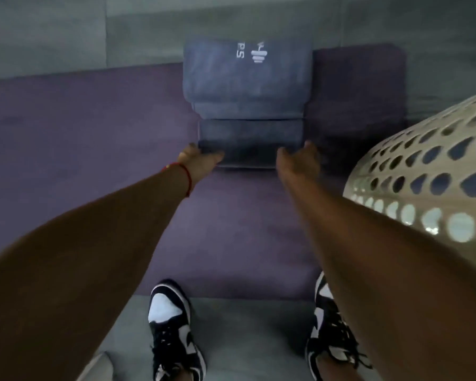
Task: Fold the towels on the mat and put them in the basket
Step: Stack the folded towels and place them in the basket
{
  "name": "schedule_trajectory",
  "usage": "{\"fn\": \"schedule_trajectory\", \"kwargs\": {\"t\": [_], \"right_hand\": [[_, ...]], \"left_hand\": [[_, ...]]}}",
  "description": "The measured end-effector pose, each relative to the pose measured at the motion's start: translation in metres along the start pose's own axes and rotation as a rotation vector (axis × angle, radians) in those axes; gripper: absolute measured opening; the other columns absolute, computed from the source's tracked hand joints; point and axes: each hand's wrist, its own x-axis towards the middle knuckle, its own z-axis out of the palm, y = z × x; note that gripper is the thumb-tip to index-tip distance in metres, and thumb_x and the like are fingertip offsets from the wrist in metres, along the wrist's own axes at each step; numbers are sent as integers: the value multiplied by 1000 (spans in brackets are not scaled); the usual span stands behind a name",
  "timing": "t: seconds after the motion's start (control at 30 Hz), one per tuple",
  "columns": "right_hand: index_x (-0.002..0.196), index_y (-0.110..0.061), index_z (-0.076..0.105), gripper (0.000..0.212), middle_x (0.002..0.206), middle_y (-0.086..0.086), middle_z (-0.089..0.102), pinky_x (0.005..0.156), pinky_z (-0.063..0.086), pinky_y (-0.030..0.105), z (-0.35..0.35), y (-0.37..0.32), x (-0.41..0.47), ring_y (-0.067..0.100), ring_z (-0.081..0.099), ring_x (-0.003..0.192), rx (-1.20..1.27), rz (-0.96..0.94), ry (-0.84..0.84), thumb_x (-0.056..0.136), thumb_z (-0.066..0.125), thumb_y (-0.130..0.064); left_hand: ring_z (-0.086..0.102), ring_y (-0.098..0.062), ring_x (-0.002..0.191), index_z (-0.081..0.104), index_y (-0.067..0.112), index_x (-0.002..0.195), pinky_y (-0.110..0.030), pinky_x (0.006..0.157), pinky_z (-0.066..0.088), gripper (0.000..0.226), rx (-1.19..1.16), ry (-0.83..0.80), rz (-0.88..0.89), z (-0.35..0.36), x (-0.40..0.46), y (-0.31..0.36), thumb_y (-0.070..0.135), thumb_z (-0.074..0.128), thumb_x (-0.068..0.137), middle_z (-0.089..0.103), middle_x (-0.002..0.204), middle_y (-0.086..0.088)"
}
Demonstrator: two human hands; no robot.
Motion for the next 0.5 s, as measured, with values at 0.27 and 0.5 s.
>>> {"fn": "schedule_trajectory", "kwargs": {"t": [0.27, 0.5], "right_hand": [[143, 7, 35, 55, 146, 22, 45, 109, 31, 37, 31, -1, 31, 33, 40, 136, -122, -4, 130, 104, 40, -31], [125, 0, 60, 55, 129, 18, 62, 104, 43, 39, -15, 11, -35, 34, 52, 127, 10, 94, 39, 88, 66, -40]], "left_hand": [[63, -31, 106, 58, 12, 129, -44, 87, 58, 41, -88, 148, 35, 20, 65, -11, 28, 65, 91, 60, 113, -6], [64, -26, 92, 64, 10, 111, -34, 66, 53, 34, -345, -141, -286, 1, 2, -22, 18, 76, 80, 65, 110, -12]]}}
